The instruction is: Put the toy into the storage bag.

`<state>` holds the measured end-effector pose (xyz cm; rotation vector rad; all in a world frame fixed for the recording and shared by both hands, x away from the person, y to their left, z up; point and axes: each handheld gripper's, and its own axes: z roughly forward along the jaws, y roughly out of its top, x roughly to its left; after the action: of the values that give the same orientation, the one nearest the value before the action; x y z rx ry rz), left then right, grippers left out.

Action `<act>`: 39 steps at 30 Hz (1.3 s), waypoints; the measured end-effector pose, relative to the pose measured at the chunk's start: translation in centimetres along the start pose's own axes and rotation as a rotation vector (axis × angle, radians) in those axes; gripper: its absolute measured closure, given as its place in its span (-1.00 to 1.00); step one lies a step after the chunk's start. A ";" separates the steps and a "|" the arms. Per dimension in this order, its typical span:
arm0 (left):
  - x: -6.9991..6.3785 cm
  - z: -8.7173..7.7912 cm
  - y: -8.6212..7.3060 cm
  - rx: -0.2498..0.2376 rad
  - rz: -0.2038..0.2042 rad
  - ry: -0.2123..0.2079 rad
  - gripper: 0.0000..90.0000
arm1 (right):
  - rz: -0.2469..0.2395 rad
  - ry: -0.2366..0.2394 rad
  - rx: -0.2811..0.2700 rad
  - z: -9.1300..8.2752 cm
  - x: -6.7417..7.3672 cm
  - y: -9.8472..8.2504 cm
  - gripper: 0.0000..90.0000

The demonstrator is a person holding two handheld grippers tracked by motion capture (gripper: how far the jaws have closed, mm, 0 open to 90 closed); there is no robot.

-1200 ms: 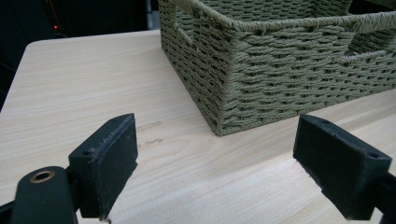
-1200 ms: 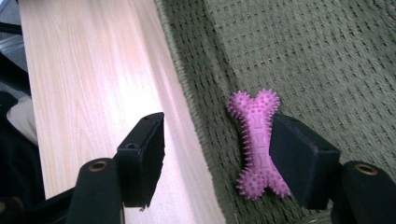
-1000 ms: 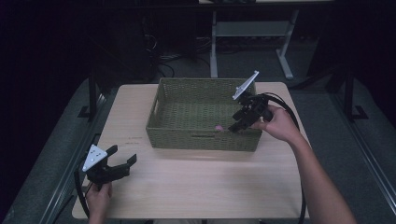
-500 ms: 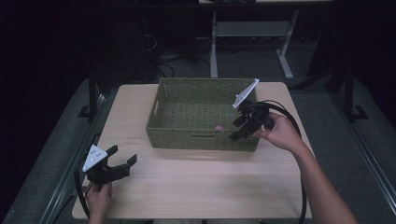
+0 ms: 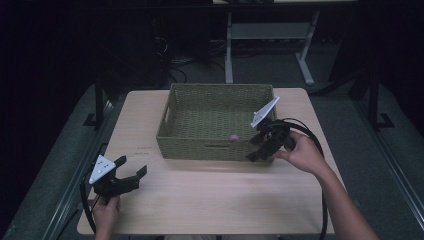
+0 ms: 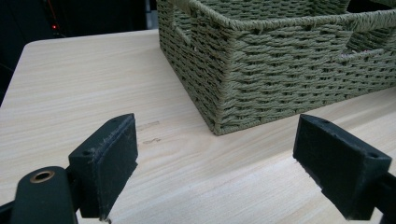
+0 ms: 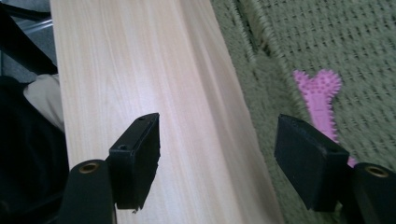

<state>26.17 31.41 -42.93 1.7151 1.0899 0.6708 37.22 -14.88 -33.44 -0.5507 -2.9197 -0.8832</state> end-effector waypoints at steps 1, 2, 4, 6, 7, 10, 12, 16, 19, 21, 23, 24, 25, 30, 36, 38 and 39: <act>0.0 0.0 0.0 0.000 0.000 -0.001 -0.71 | -0.002 0.002 -0.003 0.1 0.1 -0.1 -0.31; 0.0 0.0 0.0 0.000 0.001 -0.003 -0.70 | -0.001 0.000 -0.002 0.2 0.2 -0.3 -0.31; 0.0 0.0 0.0 0.002 0.002 -0.002 -0.70 | -0.001 0.008 -0.011 0.6 0.5 -0.7 -0.31; 0.0 0.0 0.0 0.001 0.003 -0.003 -0.70 | 0.002 0.008 -0.011 0.7 0.6 -0.9 -0.31; 0.0 0.0 0.0 0.001 0.003 -0.002 -0.70 | 0.001 0.012 -0.015 0.9 0.6 -1.1 -0.31; 0.0 0.0 0.0 0.002 0.003 -0.001 -0.70 | 0.004 0.015 -0.012 1.3 0.9 -1.6 -0.31; 0.0 0.0 0.0 0.002 0.004 -0.001 -0.70 | 0.007 0.015 -0.012 1.5 1.0 -1.9 -0.31; -0.1 0.0 0.0 0.001 0.010 0.004 -0.70 | 0.016 0.012 -0.008 1.8 1.2 -2.6 -0.32; -0.1 0.1 0.0 0.004 0.010 0.003 -0.70 | 0.008 0.009 -0.012 2.0 1.5 -3.1 -0.32; -0.1 0.1 0.0 0.005 0.012 0.003 -0.70 | 0.009 0.004 -0.005 2.2 1.6 -3.4 -0.32; -0.1 0.1 0.0 0.004 0.012 0.004 -0.70 | 0.016 0.006 -0.008 2.4 1.6 -3.7 -0.32; -0.1 0.1 0.0 0.005 0.013 0.003 -0.70 | 0.024 0.009 -0.009 2.5 1.7 -3.9 -0.31; -0.1 0.1 0.0 0.005 0.012 0.003 -0.70 | 0.025 0.007 -0.008 2.6 1.7 -4.1 -0.32; -0.1 0.1 -0.1 0.004 0.011 0.003 -0.70 | 0.030 0.010 0.003 3.0 1.8 -4.8 -0.32; -0.1 0.1 -0.1 0.004 0.013 0.003 -0.70 | 0.058 0.020 -0.005 3.6 1.9 -6.1 -0.32; -0.1 0.0 0.0 0.005 0.013 0.004 -0.70 | 0.061 0.012 -0.001 3.8 2.0 -6.6 -0.32; -0.1 0.0 -0.1 0.004 0.012 0.003 -0.70 | 0.061 0.009 -0.001 3.9 2.0 -6.7 -0.32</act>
<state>26.14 31.33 -42.98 1.7254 1.0851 0.6793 33.24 -17.35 -39.98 -0.6309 -2.8773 -0.8776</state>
